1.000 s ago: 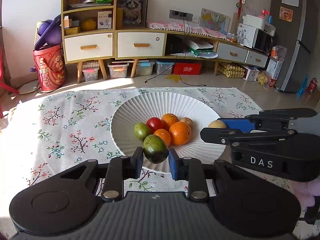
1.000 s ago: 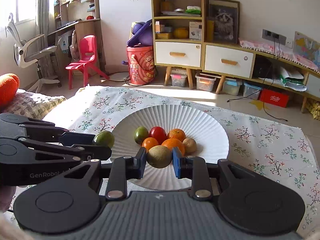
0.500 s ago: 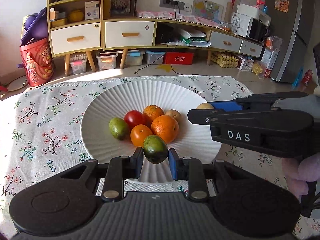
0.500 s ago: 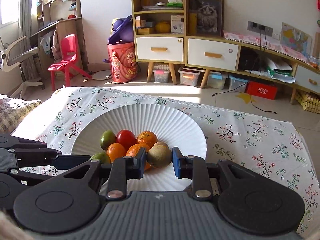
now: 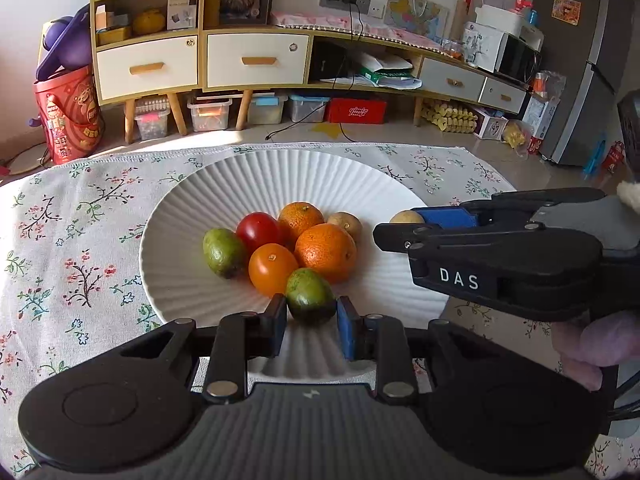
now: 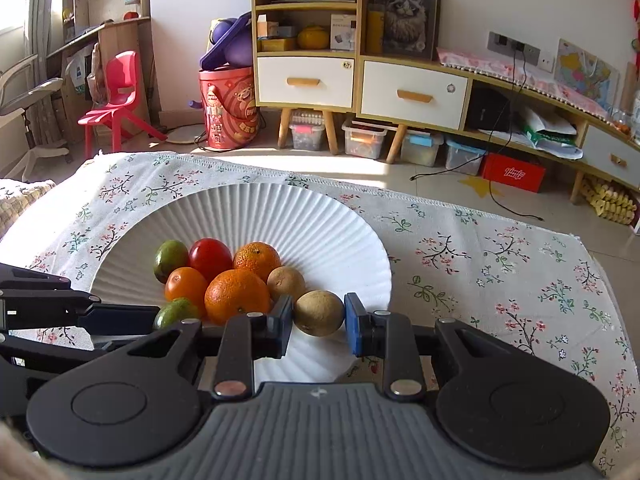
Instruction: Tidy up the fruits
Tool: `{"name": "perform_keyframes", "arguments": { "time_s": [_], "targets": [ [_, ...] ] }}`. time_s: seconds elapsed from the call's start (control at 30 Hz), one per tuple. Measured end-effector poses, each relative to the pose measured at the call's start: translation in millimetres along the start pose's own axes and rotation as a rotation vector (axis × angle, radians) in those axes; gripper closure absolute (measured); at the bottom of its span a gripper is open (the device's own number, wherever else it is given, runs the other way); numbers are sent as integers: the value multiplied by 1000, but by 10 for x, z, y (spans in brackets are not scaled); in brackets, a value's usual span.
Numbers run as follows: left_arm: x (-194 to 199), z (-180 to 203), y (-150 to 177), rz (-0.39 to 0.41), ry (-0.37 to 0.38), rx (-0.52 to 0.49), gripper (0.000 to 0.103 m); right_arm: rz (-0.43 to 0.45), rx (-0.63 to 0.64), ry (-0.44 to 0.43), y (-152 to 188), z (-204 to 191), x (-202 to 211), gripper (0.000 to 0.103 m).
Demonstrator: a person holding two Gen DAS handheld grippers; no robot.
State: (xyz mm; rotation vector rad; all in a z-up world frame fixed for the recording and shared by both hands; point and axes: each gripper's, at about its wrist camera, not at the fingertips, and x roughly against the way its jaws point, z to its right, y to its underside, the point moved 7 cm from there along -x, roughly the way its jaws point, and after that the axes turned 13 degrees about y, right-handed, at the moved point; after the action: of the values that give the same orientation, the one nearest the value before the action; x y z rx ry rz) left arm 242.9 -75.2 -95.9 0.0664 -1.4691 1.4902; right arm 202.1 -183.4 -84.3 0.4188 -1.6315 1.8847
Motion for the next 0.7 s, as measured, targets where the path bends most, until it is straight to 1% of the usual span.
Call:
{"name": "perform_keyframes", "arguments": {
  "time_s": [0.2, 0.27, 0.3, 0.33, 0.43, 0.5, 0.57, 0.63, 0.7],
  "targets": [
    [-4, -2, -2, 1, -2, 0, 91, 2, 7, 2, -18, 1, 0, 78],
    [0, -10, -3, 4, -6, 3, 89, 2, 2, 3, -23, 5, -2, 77],
    [7, -10, -7, 9, -6, 3, 88, 3, -2, 1, -28, 9, 0, 76],
    [18, -7, -14, 14, -7, 1, 88, 3, -5, -1, -33, 12, 7, 70],
    [59, -7, -42, 29, -5, 1, 81, 15, -7, -1, -53, 21, 35, 63],
    [89, -11, -59, 39, -4, 6, 72, 17, -10, -1, -66, 37, 51, 60],
    [123, -12, -71, 47, -1, 5, 69, 20, -12, -3, -78, 45, 70, 57],
    [158, -9, -78, 50, 1, 3, 66, 24, -13, -3, -89, 54, 93, 52],
    [203, -12, -78, 55, 5, 5, 61, 28, -15, -2, -95, 66, 127, 48]
  ]
}}
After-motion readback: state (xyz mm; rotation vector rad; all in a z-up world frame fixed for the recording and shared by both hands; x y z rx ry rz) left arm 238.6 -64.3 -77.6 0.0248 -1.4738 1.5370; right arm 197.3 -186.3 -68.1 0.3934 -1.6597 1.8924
